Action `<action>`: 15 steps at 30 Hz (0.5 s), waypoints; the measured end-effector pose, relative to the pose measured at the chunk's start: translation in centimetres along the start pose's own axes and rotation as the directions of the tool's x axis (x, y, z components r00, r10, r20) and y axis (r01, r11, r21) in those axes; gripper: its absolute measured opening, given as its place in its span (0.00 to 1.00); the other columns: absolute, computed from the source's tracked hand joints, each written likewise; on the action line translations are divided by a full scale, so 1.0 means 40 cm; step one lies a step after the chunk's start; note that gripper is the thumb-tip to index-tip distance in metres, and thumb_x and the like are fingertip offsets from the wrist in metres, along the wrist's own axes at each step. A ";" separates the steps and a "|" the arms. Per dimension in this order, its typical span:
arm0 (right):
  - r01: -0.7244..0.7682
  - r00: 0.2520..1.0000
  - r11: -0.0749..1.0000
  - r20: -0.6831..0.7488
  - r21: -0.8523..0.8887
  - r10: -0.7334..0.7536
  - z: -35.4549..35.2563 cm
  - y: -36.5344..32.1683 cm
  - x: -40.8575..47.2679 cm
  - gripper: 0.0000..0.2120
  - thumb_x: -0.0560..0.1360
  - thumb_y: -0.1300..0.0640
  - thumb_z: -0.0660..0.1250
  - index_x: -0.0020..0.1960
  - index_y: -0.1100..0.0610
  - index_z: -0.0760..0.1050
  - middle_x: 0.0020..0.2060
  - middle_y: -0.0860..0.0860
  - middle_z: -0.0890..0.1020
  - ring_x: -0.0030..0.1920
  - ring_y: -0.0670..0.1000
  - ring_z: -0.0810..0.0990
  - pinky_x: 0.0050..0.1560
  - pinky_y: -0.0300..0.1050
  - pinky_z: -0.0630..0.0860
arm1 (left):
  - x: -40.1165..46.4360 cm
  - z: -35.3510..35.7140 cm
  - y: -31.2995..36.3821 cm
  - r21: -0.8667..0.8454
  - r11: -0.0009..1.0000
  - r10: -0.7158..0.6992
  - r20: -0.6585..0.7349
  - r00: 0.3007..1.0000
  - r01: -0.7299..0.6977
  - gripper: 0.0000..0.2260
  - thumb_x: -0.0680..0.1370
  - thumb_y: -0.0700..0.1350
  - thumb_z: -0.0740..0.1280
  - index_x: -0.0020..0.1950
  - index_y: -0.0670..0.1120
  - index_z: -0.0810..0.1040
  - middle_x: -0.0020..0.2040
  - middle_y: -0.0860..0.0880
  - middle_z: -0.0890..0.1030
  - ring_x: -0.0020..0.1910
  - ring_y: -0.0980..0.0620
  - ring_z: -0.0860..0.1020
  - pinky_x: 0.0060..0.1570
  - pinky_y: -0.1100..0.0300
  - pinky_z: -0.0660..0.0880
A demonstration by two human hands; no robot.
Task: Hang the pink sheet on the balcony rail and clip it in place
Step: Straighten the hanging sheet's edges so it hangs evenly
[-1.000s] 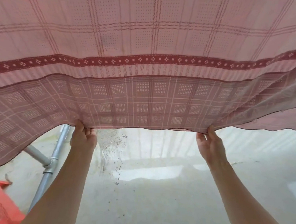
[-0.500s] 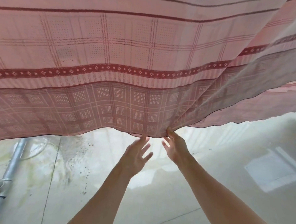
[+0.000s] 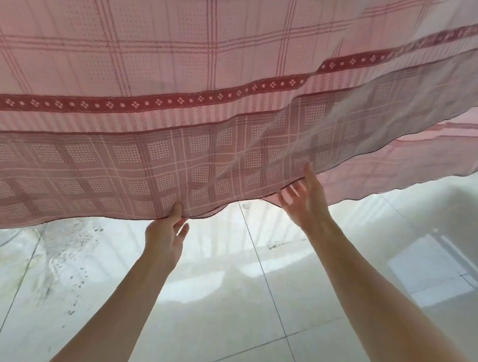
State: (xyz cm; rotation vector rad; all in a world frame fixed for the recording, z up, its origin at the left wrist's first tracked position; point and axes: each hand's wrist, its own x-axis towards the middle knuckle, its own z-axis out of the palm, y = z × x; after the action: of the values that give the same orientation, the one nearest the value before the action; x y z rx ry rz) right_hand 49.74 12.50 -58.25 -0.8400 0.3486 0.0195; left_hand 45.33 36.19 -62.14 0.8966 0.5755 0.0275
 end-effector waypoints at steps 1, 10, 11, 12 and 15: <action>0.028 0.999 0.998 -0.029 0.050 -0.027 -0.010 -0.039 0.014 0.16 0.76 0.45 0.64 0.57 0.55 0.74 0.52 0.50 0.77 0.54 0.50 0.76 0.54 0.47 0.73 | 0.005 0.000 -0.001 -0.007 1.000 0.017 -0.004 1.000 -0.017 0.06 0.78 0.38 0.64 0.44 0.48 0.75 0.42 0.53 0.77 0.41 0.57 0.74 0.48 0.59 0.68; 0.210 0.966 0.964 -0.184 0.162 -0.180 -0.107 -0.145 0.134 0.05 0.78 0.53 0.63 0.50 0.52 0.75 0.43 0.46 0.79 0.46 0.47 0.78 0.45 0.42 0.75 | 0.044 0.016 0.005 -0.006 0.994 0.108 -0.040 0.993 -0.108 0.06 0.78 0.37 0.63 0.44 0.48 0.74 0.36 0.55 0.80 0.39 0.57 0.74 0.43 0.62 0.70; 0.210 0.964 0.965 -0.200 0.158 -0.177 -0.123 -0.133 0.139 0.04 0.78 0.53 0.63 0.50 0.52 0.75 0.42 0.45 0.79 0.45 0.46 0.77 0.42 0.40 0.74 | 0.047 0.023 0.002 -0.007 0.994 0.111 -0.045 0.993 -0.112 0.06 0.78 0.38 0.63 0.44 0.48 0.74 0.34 0.56 0.80 0.39 0.57 0.74 0.43 0.62 0.70; 0.209 0.962 0.964 -0.212 0.164 -0.172 -0.136 -0.122 0.142 0.04 0.78 0.53 0.63 0.49 0.51 0.75 0.42 0.45 0.78 0.44 0.46 0.77 0.41 0.39 0.73 | 0.050 0.028 -0.001 -0.011 0.993 0.115 -0.048 0.992 -0.116 0.06 0.78 0.38 0.63 0.44 0.48 0.74 0.32 0.57 0.80 0.39 0.57 0.74 0.43 0.62 0.70; 0.202 0.959 0.962 -0.238 0.183 -0.156 -0.166 -0.095 0.153 0.04 0.78 0.54 0.64 0.49 0.52 0.76 0.42 0.46 0.78 0.44 0.46 0.76 0.40 0.39 0.73 | 0.055 0.039 -0.007 -0.006 0.991 0.135 -0.049 0.990 -0.136 0.07 0.78 0.38 0.62 0.43 0.49 0.74 0.31 0.58 0.80 0.38 0.58 0.74 0.44 0.62 0.70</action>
State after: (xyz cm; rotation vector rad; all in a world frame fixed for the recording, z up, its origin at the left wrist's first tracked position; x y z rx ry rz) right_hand 54.14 4.37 -61.45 -0.6660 0.4742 -0.2787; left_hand 47.90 35.45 -62.64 0.9270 0.5578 0.1751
